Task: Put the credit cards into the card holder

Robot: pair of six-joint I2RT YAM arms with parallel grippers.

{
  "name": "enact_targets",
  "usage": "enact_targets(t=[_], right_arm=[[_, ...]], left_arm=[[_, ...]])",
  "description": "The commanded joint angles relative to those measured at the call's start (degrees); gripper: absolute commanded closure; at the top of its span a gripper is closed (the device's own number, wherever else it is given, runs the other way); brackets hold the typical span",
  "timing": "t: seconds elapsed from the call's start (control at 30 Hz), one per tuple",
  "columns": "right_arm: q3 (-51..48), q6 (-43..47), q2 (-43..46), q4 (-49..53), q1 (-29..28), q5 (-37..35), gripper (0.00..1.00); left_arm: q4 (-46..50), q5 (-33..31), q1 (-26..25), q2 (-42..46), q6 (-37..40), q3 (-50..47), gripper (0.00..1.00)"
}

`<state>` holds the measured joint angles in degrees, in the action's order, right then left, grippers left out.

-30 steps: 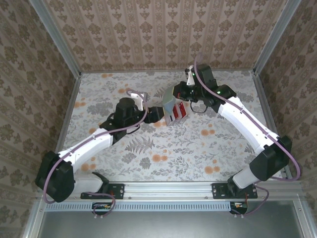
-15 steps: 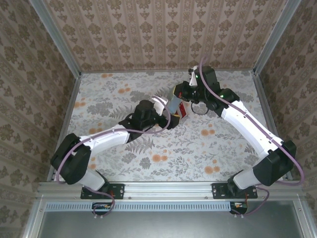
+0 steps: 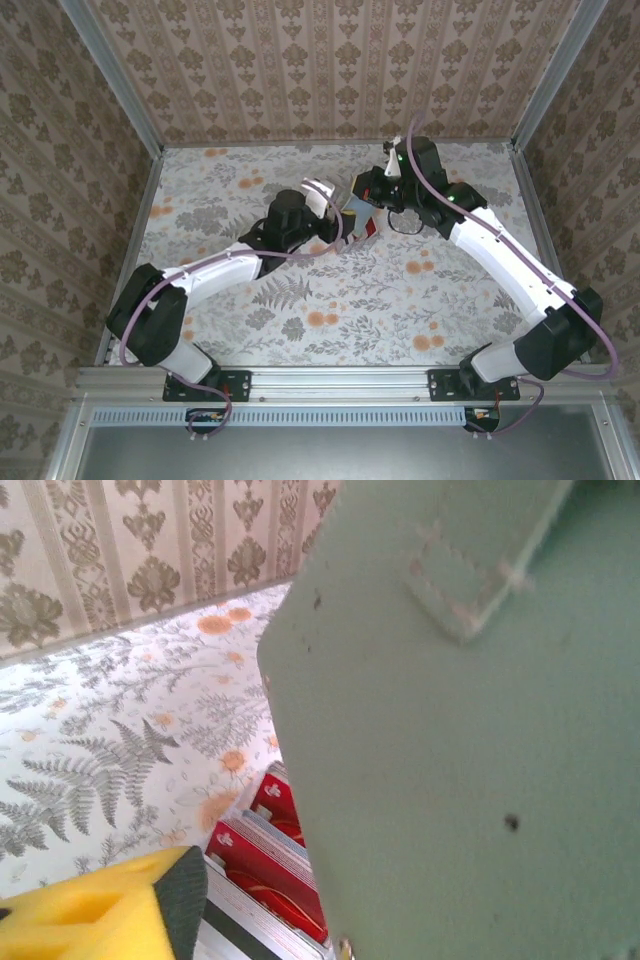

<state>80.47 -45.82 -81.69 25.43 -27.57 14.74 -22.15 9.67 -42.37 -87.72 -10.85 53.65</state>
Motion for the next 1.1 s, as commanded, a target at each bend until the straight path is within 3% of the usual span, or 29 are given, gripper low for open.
enact_targets(t=[0.0, 0.2, 0.3, 0.37, 0.4, 0.5, 0.63, 0.77, 0.93, 1.07], right_arm=[[-1.08, -0.93, 1.61, -1.22, -0.04, 1.52, 0.97], [-2.63, -1.03, 3.20, -1.40, 0.69, 2.40, 0.97], [-3.77, -0.70, 3.29, -1.35, 2.24, 2.81, 0.95], [-4.01, 0.23, 3.13, -0.75, 3.61, 3.65, 0.90], [-3.39, 1.44, 2.74, 0.41, 4.50, 4.30, 0.83], [-0.15, 8.74, 0.98, 5.78, 6.64, 5.33, 0.56], [4.04, 23.07, -0.43, 13.81, 8.00, 4.61, 0.43], [3.42, 39.51, -0.16, 17.14, 6.36, 8.32, 0.31], [-0.16, 49.02, -0.58, 16.84, 4.90, 10.79, 0.28], [-0.93, 51.97, 0.04, 15.27, 4.41, 16.12, 0.29]], left_arm=[[-4.67, 2.58, 1.48, 0.08, -0.86, -0.39, 0.48], [-4.13, 8.82, 2.93, 0.21, 0.03, 0.14, 0.80], [-0.06, 12.74, 3.47, 1.06, 2.09, 1.54, 0.91], [3.28, 15.00, 4.10, 2.03, 3.34, 2.27, 0.95], [5.16, 16.94, 4.66, 2.57, 3.95, 2.62, 0.98], [12.35, 23.42, 7.48, 3.82, 4.79, 4.40, 1.00], [22.74, 33.35, 11.86, 4.08, 6.31, 7.74, 1.00], [35.49, 41.12, 14.57, 2.58, 9.88, 12.78, 0.99], [50.93, 48.61, 14.81, -0.88, 17.16, 19.52, 0.96], [62.11, 48.95, 14.85, -4.11, 22.80, 24.26, 0.95]])
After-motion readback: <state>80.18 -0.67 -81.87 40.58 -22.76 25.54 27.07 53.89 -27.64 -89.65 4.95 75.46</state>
